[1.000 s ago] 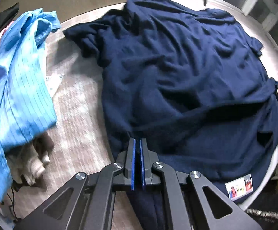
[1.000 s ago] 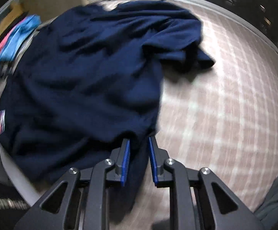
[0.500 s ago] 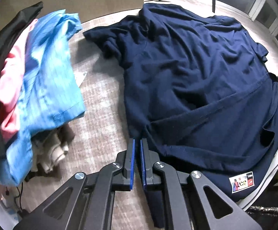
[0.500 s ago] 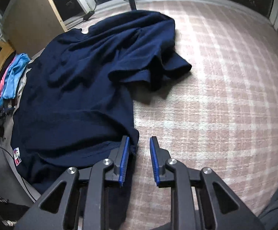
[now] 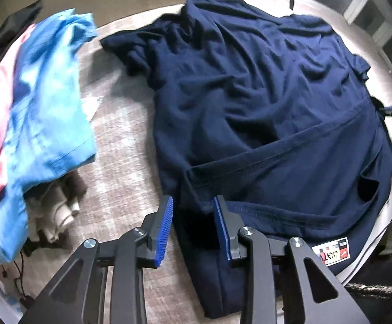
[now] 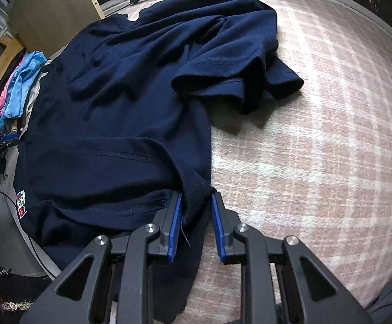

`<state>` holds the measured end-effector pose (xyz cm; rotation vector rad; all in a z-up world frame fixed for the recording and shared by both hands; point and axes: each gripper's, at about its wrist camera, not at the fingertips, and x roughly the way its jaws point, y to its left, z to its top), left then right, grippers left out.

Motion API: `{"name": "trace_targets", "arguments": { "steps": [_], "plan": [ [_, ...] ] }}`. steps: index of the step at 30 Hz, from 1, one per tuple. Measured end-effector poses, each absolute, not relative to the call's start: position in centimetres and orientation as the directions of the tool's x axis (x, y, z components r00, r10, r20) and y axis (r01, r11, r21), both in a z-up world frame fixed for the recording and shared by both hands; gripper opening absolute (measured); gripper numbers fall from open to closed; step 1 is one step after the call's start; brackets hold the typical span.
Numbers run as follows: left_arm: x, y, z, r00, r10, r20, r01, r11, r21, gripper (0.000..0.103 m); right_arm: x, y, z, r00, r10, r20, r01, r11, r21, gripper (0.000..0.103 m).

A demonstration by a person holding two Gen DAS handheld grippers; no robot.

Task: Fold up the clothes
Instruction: 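Grasp the navy shirt hem with the left tool while the right tool grasps it too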

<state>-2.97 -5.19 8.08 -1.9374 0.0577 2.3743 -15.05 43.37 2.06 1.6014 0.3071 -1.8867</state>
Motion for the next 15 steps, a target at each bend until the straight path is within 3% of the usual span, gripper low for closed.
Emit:
{"name": "trace_targets", "arguments": {
  "steps": [8,10,15],
  "plan": [
    [-4.0,-3.9,6.4,-0.131,0.006,-0.991,-0.101,-0.995,0.007,0.029,-14.8,43.0,1.8,-0.057,-0.3,-0.952,0.616,-0.761,0.203,0.02],
    [-4.1,-3.6,6.0,-0.121,0.002,-0.993,-0.121,-0.993,0.013,0.007,-14.8,42.7,1.7,-0.06,-0.297,-0.953,0.623,-0.757,0.197,0.013],
    [-3.6,-3.2,7.2,-0.147,-0.034,-0.989,-0.142,-0.988,0.055,0.006,-14.3,42.6,2.8,-0.097,-0.304,-0.948,0.633,-0.753,0.177,0.006]
  ]
}}
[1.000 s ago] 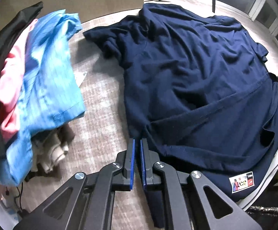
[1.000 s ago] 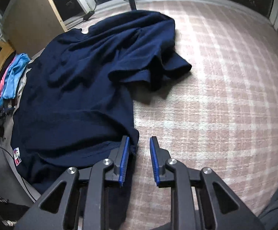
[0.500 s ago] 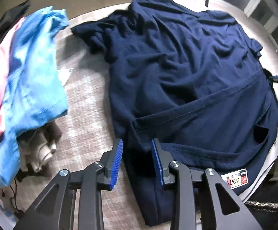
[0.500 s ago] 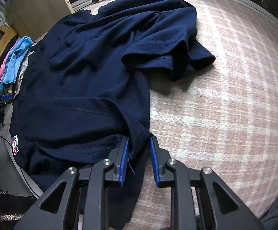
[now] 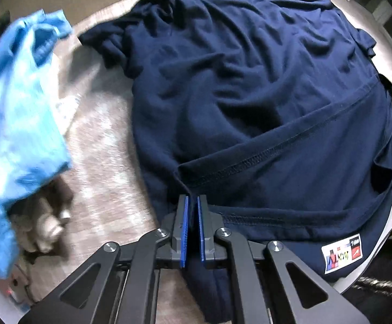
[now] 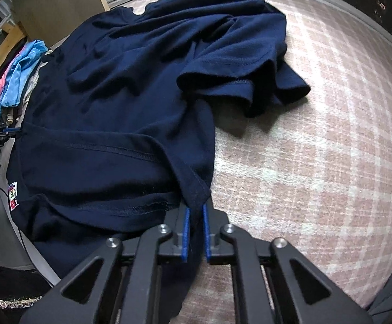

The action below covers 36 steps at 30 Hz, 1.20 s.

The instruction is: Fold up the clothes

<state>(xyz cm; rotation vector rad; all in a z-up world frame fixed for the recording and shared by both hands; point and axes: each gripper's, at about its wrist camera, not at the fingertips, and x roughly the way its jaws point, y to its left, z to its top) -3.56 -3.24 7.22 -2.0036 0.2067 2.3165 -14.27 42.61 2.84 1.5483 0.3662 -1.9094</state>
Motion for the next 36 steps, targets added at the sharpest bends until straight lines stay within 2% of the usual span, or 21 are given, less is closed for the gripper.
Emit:
{"name": "trace_targets", "arguments": {
  "steps": [6,10,13,16,19,22,31,36],
  "plan": [
    [0.9,-3.5,14.0,-0.21,-0.083,-0.974,-0.129,-0.985,0.112,0.005,-11.6,44.5,8.8,-0.196,-0.368,-0.909,0.645,-0.746,0.163,0.005],
    [6.9,-3.9,19.5,-0.241,-0.133,-0.961,-0.119,-0.979,0.165,0.005,-7.6,48.1,14.0,-0.277,-0.411,-0.869,0.656,-0.741,0.141,0.005],
    [12.0,-2.9,21.4,-0.223,-0.157,-0.962,-0.139,-0.972,0.191,0.005,-4.1,51.4,16.2,-0.314,-0.415,-0.854,0.628,-0.765,0.141,0.005],
    [17.2,-2.3,21.3,-0.154,-0.102,-0.983,-0.121,-0.985,0.121,0.005,0.7,54.2,15.6,-0.317,-0.396,-0.862,0.563,-0.81,0.166,0.005],
    [21.7,-0.9,18.1,-0.049,-0.084,-0.995,-0.156,-0.984,0.091,0.002,6.3,56.4,13.8,-0.3,-0.341,-0.891,0.493,-0.855,0.162,0.005],
    [24.6,-1.1,16.5,-0.049,-0.015,-0.999,-0.138,-0.99,0.022,0.002,9.4,57.1,12.2,-0.304,-0.325,-0.895,0.432,-0.885,0.174,0.004],
    [22.3,-3.2,15.3,-0.186,-0.073,-0.98,-0.211,-0.971,0.113,0.002,9.6,54.6,11.5,-0.404,-0.274,-0.873,0.455,-0.888,0.068,0.004],
    [25.2,-2.6,11.3,-0.141,-0.054,-0.989,-0.191,-0.978,0.081,0.002,11.8,54.4,7.8,-0.34,-0.249,-0.907,0.468,-0.881,0.067,0.004]
  ]
}}
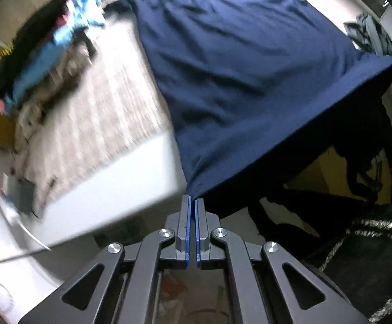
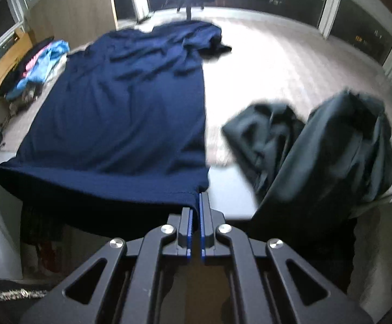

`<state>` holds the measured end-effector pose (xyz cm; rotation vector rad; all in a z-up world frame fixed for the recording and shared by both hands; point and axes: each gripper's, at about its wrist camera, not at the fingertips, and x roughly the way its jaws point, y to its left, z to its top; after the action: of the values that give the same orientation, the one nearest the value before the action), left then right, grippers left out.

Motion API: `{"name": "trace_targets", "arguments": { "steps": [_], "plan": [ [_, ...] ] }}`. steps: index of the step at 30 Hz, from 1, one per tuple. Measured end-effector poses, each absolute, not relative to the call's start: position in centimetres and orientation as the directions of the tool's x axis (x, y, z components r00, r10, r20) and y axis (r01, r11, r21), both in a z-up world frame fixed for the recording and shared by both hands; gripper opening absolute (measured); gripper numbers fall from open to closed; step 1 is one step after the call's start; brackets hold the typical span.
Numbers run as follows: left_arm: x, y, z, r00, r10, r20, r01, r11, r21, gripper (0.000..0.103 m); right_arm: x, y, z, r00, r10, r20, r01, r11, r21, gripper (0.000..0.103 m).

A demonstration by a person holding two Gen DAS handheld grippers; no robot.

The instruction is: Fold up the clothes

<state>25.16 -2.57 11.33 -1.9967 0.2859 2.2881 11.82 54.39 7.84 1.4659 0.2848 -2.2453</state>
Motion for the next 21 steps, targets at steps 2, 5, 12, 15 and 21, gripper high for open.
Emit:
{"name": "trace_targets", "arguments": {
  "steps": [2,5,12,15,21],
  "plan": [
    [26.1,-2.8,9.8,-0.131,-0.036,-0.991,-0.162,-0.985,0.057,0.002,12.9,54.4,6.4,-0.314,-0.243,-0.918,0.467,-0.881,0.074,0.004],
    [26.7,-3.7,8.5,-0.162,-0.014,-0.987,-0.084,-0.996,0.028,0.002,13.9,54.5,5.0,-0.284,-0.232,-0.93,0.464,-0.882,0.078,0.004],
    [27.4,-5.1,6.6,-0.248,0.012,-0.969,0.052,-0.998,-0.026,0.002,14.1,54.7,4.1,-0.273,-0.221,-0.936,0.434,-0.897,0.085,0.004],
    [27.7,-5.5,5.5,-0.269,0.05,-0.962,0.1,-0.992,-0.079,0.002,14.1,54.6,4.0,-0.271,-0.212,-0.939,0.426,-0.901,0.081,0.004],
    [26.9,-6.0,4.0,-0.287,0.065,-0.956,0.122,-0.987,-0.104,0.004,14.2,54.1,4.1,-0.276,-0.22,-0.936,0.429,-0.899,0.084,0.004]
  ]
}}
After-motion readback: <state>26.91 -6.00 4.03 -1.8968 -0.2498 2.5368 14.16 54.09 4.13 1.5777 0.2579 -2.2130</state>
